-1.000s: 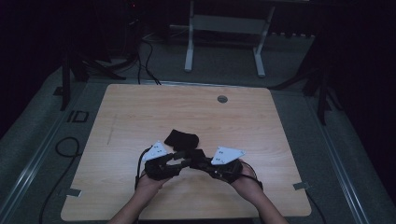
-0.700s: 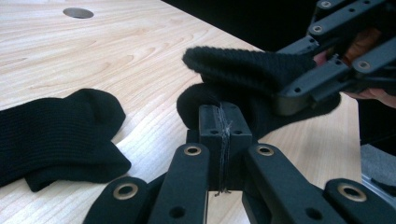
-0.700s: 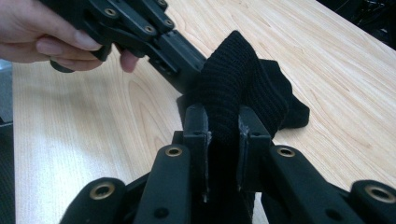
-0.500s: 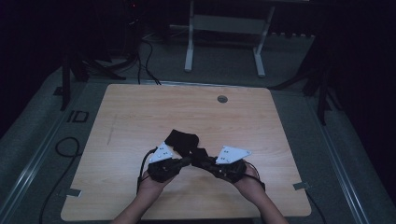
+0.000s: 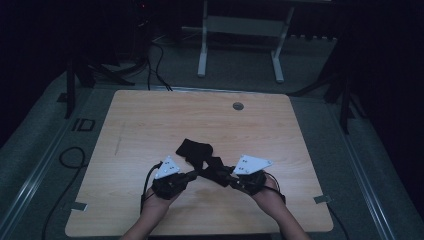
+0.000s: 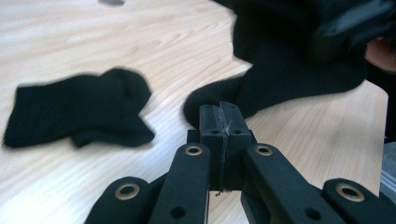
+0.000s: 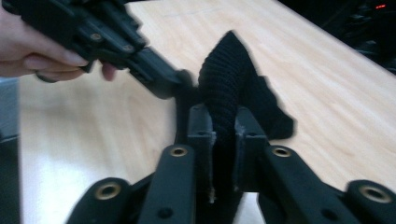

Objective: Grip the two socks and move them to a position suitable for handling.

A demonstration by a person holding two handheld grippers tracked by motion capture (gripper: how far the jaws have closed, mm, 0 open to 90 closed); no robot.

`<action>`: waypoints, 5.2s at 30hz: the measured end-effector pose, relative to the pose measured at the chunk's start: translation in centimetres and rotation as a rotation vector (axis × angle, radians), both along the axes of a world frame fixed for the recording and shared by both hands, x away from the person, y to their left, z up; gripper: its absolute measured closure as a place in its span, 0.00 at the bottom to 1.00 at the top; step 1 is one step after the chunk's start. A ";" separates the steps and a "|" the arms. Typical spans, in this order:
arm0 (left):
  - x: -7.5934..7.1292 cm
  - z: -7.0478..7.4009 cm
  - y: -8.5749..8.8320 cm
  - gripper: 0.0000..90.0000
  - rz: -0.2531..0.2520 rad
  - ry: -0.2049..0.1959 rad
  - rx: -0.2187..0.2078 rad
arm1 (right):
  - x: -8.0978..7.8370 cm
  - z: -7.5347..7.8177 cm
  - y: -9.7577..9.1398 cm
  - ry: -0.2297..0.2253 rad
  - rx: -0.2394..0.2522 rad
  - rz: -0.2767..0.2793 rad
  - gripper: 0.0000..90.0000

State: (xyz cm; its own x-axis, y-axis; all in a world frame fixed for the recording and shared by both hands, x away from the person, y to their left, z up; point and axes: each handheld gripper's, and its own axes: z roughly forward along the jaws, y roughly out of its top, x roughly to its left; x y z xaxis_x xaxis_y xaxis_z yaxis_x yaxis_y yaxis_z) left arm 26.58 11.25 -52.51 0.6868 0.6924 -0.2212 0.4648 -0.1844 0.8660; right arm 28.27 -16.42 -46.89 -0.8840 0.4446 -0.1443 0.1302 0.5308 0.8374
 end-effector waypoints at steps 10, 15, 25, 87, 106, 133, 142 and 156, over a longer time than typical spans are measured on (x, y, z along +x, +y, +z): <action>-1.2 -0.3 3.0 1.00 0.054 0.057 0.012 | 0.2 1.0 -2.4 -0.004 0.031 -0.064 0.91; -2.3 -0.1 3.5 1.00 0.030 0.114 0.050 | -0.2 -0.8 -2.8 0.035 0.015 -0.074 0.91; -3.2 -0.6 3.4 1.00 -0.026 0.153 0.065 | -1.2 -1.2 -3.3 0.041 0.035 -0.065 0.91; -1.6 -1.7 -1.0 0.42 -0.232 -0.092 0.043 | -4.9 9.4 0.4 -0.128 0.189 0.133 0.91; -2.4 -0.8 3.1 0.93 -0.275 0.153 0.183 | -3.9 4.1 -0.9 -0.108 0.124 -0.075 0.91; 1.0 -1.9 -0.4 0.68 -0.089 0.143 0.239 | 2.0 -5.1 -9.4 0.116 0.054 -0.456 0.47; 0.6 -2.3 -3.2 0.98 -0.172 0.132 0.264 | 3.9 -6.7 -8.5 0.123 -0.073 -0.374 0.99; 0.9 -3.8 -2.9 1.00 -0.175 0.138 0.328 | 4.4 -9.1 -9.3 0.173 -0.133 -0.364 0.99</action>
